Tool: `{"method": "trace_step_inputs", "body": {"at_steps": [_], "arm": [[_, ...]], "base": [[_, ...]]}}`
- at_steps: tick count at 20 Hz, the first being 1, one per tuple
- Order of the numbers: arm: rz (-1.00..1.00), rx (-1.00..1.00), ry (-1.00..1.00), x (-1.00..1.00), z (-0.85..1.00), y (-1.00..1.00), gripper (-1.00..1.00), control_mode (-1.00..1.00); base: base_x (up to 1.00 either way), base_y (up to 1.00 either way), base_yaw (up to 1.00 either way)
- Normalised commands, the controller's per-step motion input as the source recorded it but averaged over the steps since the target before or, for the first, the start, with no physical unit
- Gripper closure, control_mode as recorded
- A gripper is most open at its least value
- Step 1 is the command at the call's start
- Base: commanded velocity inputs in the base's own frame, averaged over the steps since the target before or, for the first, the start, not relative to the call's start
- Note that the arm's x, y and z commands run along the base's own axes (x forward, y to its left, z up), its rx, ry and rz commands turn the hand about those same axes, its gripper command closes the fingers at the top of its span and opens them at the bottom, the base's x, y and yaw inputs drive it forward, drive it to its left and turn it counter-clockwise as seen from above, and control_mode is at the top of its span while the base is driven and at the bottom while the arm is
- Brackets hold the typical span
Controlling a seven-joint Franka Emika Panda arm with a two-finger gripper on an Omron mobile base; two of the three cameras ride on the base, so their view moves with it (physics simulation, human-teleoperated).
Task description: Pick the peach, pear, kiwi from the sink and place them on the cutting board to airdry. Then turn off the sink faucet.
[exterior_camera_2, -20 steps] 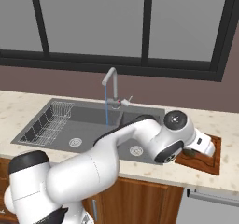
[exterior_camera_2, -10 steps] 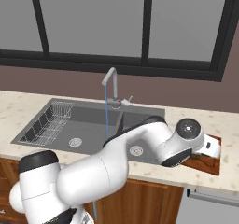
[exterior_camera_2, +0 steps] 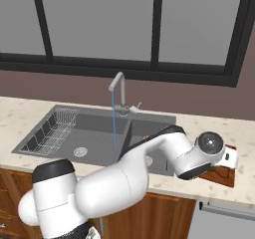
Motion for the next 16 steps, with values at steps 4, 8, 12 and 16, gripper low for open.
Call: {"method": "trace_step_inputs", "body": {"at_steps": [4, 8, 12, 16], "arm": [[0.08, 0.0, 0.0, 0.21, -0.21, -0.14, 1.0, -1.0], [0.07, 0.0, 0.0, 0.26, -0.22, -0.14, 1.0, -1.0], [0.06, 0.0, 0.0, 0.21, -0.18, -0.14, 1.0, -1.0], [0.05, 0.0, 0.0, 0.18, -0.19, -0.15, 1.0, -1.0]], "base": [[0.0, 0.0, 0.0], [0.0, 0.0, 0.0], [0.0, 0.0, 0.0], [0.0, 0.0, 0.0]]}}
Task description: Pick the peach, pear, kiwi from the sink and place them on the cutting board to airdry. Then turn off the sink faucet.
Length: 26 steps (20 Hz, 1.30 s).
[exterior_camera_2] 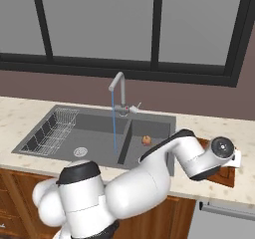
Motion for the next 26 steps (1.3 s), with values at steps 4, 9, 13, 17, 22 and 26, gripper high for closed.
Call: {"method": "trace_step_inputs", "body": {"at_steps": [4, 9, 13, 17, 22, 26], "arm": [[0.03, 0.0, 0.02, 0.26, -0.24, -0.15, 1.0, -1.0], [0.0, 0.0, 0.04, 0.18, -0.23, -0.14, 1.0, -1.0], [0.01, 0.0, 0.04, 0.21, -0.18, -0.16, 1.0, -1.0], [0.02, 0.0, 0.03, 0.26, -0.16, -0.12, 1.0, -1.0], [0.03, 0.0, 0.02, 0.25, -0.17, -0.13, 1.0, -1.0], [0.03, 0.0, 0.02, 0.23, -0.22, -0.14, 1.0, -1.0]], "base": [[0.0, 0.0, 0.0], [0.0, 0.0, 0.0], [0.0, 0.0, 0.0], [0.0, 0.0, 0.0], [0.0, 0.0, 0.0], [0.0, 0.0, 0.0]]}}
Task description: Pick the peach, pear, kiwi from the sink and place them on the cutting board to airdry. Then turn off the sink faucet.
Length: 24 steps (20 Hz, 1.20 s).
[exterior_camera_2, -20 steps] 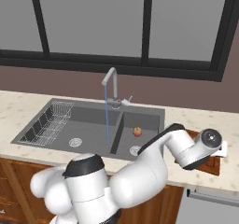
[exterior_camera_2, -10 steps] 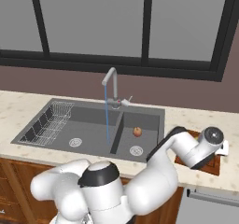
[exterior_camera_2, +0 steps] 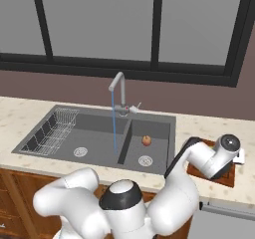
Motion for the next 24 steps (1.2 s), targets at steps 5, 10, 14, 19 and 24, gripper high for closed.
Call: {"method": "trace_step_inputs", "body": {"at_steps": [5, 10, 14, 19, 24], "arm": [[0.03, 0.0, 0.02, 0.2, -0.22, -0.17, 1.0, -1.0], [0.03, 0.0, 0.01, 0.19, -0.19, -0.19, 1.0, -1.0], [0.03, 0.0, 0.01, 0.18, -0.2, -0.19, 1.0, -1.0], [0.03, 0.0, 0.01, 0.1, -0.14, -0.05, -1.0, -1.0], [0.05, 0.0, 0.0, 0.0, 0.08, 0.0, -1.0, -1.0]], "base": [[0.0, 0.0, 0.0], [0.0, 0.0, 0.0], [0.0, 0.0, 0.0], [0.0, 0.0, 0.0], [0.0, 0.0, 0.0]]}}
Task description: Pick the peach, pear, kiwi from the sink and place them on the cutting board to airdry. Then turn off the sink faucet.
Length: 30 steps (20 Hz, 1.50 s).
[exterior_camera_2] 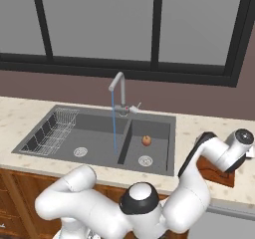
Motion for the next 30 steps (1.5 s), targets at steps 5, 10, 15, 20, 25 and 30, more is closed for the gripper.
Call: {"method": "trace_step_inputs", "body": {"at_steps": [5, 10, 15, 20, 25, 30], "arm": [[0.07, 0.0, 0.0, 0.0, 0.33, 0.02, -1.0, -1.0], [0.06, 0.0, 0.0, -0.17, 0.46, 0.2, -1.0, -1.0], [0.04, -0.08, 0.0, -0.54, 0.36, 0.58, -1.0, -1.0], [0.01, -0.15, -0.08, -0.74, 0.33, 0.92, -1.0, -1.0], [0.0, -0.13, -0.13, -0.69, 0.48, 1.0, -1.0, -1.0], [0.01, -0.02, 0.01, -0.19, 0.66, 0.86, -1.0, -1.0]], "base": [[0.0, 0.0, 0.0], [0.0, 0.0, 0.0], [0.0, 0.0, 0.0], [0.0, 0.0, 0.0], [0.0, 0.0, 0.0], [0.0, 0.0, 0.0]]}}
